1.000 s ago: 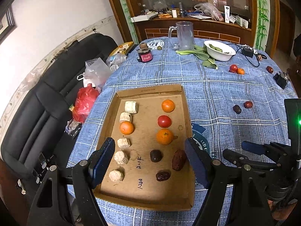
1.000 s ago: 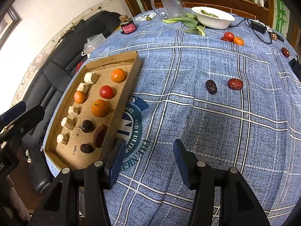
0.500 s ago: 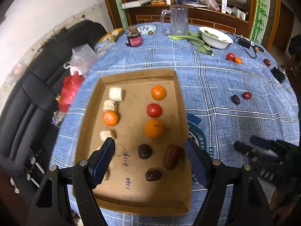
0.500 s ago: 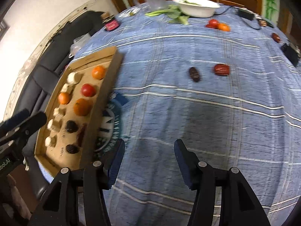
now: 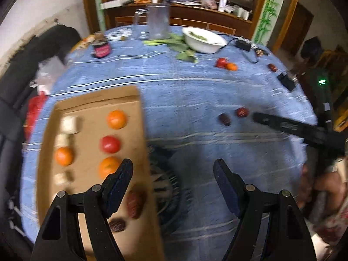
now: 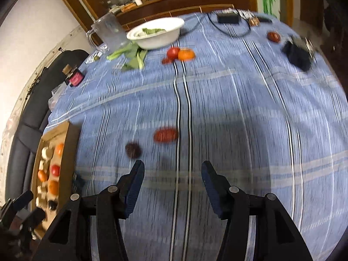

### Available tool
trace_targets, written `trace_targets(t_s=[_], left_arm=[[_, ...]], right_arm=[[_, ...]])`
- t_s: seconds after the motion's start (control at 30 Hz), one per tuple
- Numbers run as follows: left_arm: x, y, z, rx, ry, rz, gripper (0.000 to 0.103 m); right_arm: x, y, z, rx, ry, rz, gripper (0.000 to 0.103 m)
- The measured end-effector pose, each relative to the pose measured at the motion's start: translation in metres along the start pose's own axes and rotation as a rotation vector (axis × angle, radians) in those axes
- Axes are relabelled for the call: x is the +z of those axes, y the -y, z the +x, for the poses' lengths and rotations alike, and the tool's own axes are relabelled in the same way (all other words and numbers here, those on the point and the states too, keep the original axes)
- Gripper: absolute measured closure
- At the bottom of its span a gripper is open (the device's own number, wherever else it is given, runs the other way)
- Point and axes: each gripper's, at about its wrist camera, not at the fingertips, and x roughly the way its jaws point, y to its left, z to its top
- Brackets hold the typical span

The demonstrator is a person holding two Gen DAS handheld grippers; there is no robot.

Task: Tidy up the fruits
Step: 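Grasp a dark date with the left tool while the right tool grasps a red date, then carry both dates into the box and open both tools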

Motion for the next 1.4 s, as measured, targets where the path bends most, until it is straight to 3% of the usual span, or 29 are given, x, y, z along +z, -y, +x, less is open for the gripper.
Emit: trace_targets(t_s=[0.03,0.13,0.27,0.4,0.63,0.97,1.03,1.07,1.4], left_arm=[[0.006,0.002,0.005,-0.039,0.005,-0.012,0.027],[0.015,0.008,0.019,-0.063,-0.009,-0.026,0.028],[0.015,0.015,0.031,-0.084,-0.03,-0.013,0.038],[0.015,0.019,0.044,-0.086,-0.053,-0.005,0.045],[0.031,0.037,0.075,-0.133,-0.085,-0.016,0.047],[0.052,0.081,0.122,-0.162,-0.107,0.048,0.047],[0.05,0.085,0.13,-0.139,-0.122,0.064,0.072],[0.049,0.086,0.129,-0.113,-0.105,0.075,0.083],[0.032,0.044,0.075,-0.166,-0.044,-0.039,0.083]], right_arm=[[0.005,0.0,0.005,0.003,-0.005,-0.005,0.045],[0.013,0.0,0.024,-0.005,-0.03,-0.021,0.045],[0.018,-0.005,0.04,-0.017,-0.035,-0.058,0.046],[0.02,-0.015,0.045,-0.016,-0.031,-0.106,0.069],[0.01,0.001,0.029,0.005,-0.037,-0.076,0.069],[-0.012,0.024,-0.014,0.018,-0.02,-0.033,0.069],[-0.018,0.024,-0.018,0.022,-0.02,-0.031,0.069],[-0.019,0.025,-0.02,0.026,-0.022,-0.028,0.069],[-0.031,0.012,-0.04,0.11,-0.023,0.017,0.069]])
